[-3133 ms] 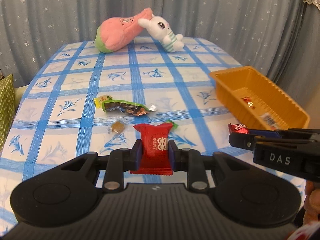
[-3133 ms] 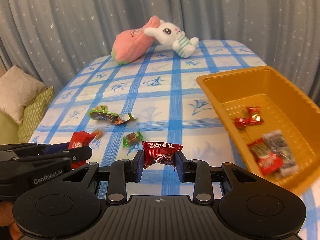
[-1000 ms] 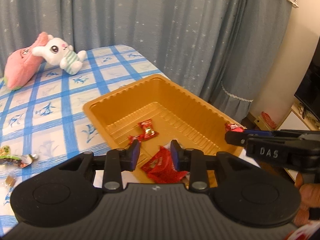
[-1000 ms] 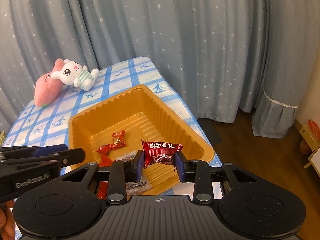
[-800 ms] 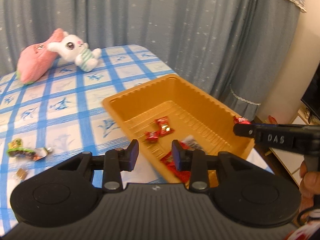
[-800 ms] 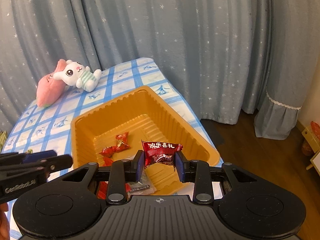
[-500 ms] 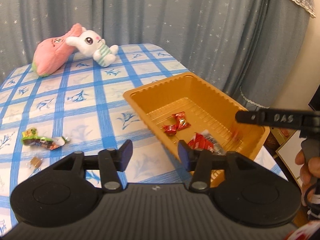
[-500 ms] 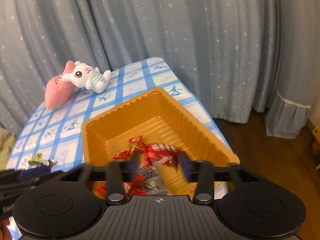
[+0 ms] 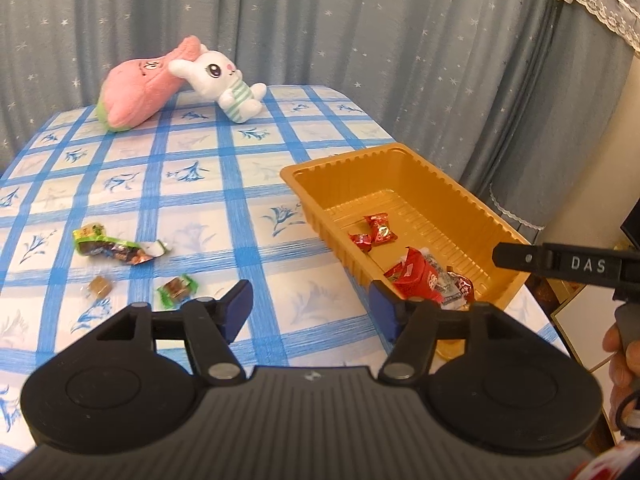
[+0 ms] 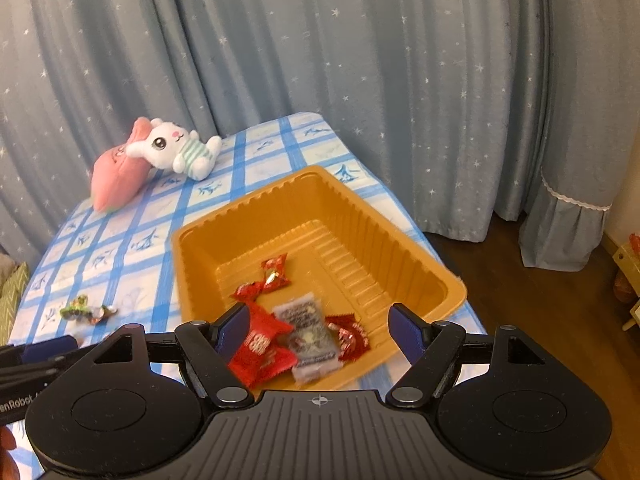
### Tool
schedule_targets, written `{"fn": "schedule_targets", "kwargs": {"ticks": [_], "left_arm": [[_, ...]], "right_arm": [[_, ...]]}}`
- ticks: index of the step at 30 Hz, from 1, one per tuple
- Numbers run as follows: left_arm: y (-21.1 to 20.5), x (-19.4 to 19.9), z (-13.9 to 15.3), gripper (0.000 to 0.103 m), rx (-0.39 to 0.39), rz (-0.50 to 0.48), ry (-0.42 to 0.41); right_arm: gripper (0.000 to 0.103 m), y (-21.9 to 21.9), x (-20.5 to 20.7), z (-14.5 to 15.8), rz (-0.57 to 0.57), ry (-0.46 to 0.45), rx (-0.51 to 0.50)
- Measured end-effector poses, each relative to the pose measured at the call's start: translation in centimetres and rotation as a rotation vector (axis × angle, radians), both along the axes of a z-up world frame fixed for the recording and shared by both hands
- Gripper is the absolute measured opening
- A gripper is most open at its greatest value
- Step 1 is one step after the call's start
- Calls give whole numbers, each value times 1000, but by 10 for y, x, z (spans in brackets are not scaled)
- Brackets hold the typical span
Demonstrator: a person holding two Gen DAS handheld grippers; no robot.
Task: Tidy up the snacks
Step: 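Move both open grippers back toward the remaining candies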
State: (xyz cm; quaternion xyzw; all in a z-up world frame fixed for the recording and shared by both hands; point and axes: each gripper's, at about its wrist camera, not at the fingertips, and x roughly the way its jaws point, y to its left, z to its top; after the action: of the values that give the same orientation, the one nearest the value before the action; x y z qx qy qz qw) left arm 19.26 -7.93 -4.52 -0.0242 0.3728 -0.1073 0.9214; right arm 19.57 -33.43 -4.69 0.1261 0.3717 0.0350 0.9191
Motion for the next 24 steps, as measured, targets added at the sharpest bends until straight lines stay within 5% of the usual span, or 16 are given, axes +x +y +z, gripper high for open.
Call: {"fn": "schedule_targets", "kwargs": {"ticks": [14, 24], "left_arm": [[58, -44, 24, 83, 33, 131, -40], [116, -71, 34, 87, 41, 235, -60]], "right_arm": [[76, 69, -23, 21, 138, -35, -1], [76, 133, -29, 31, 250, -59, -1]]}}
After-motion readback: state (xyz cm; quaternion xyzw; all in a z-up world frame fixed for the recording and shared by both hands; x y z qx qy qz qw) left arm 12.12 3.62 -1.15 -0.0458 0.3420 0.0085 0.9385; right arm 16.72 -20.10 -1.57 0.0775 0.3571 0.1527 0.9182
